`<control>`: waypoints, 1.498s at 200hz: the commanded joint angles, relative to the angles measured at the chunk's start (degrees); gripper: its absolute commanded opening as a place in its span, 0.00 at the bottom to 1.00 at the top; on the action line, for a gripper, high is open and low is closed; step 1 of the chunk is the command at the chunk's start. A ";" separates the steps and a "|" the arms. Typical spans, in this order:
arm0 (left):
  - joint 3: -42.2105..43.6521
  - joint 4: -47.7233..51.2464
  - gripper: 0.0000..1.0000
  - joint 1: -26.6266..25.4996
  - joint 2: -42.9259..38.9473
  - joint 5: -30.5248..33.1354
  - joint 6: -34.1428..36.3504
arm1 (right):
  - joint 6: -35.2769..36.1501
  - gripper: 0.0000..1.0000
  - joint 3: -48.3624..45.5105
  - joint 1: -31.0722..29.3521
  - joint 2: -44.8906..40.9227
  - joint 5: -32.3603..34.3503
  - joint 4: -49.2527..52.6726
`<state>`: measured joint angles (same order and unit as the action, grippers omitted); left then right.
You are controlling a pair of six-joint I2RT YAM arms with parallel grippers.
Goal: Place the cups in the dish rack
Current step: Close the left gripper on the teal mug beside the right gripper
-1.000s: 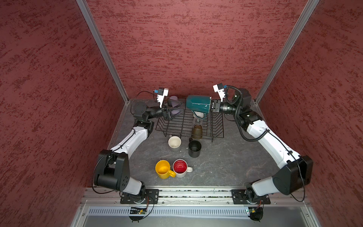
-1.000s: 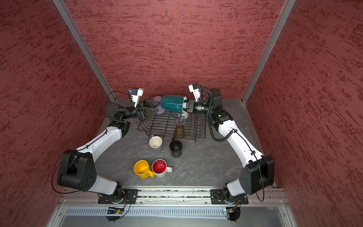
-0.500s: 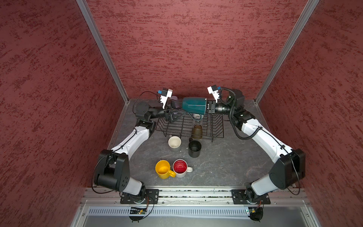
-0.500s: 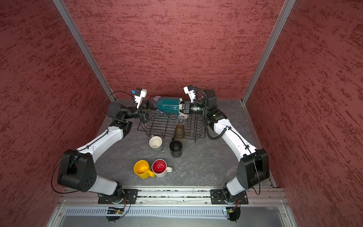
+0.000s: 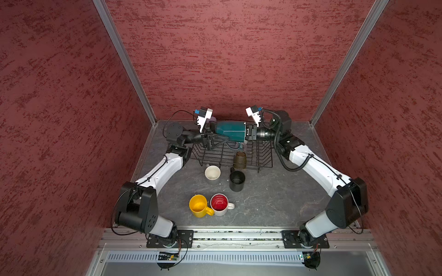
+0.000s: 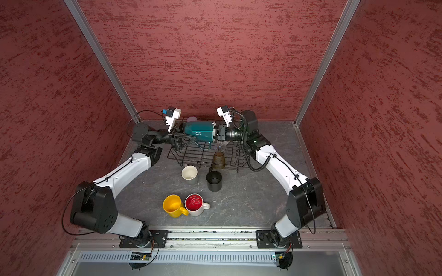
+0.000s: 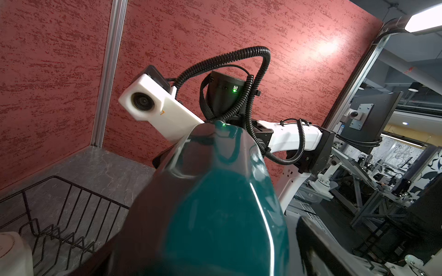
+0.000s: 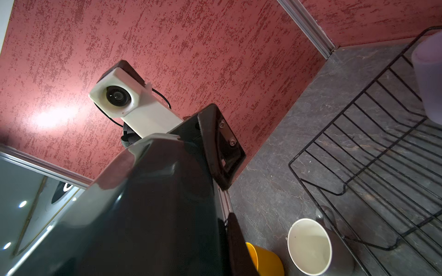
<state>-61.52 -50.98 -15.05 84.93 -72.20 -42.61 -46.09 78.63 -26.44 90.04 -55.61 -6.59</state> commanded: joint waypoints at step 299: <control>-6.39 2.50 0.63 -2.95 2.25 -9.14 -0.88 | 2.14 0.00 0.62 -2.39 3.45 -3.04 -4.28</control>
<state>-65.36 -47.99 -15.81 87.37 -77.84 -43.18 -45.01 78.56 -27.59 92.64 -60.16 -10.17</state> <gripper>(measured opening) 0.866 0.107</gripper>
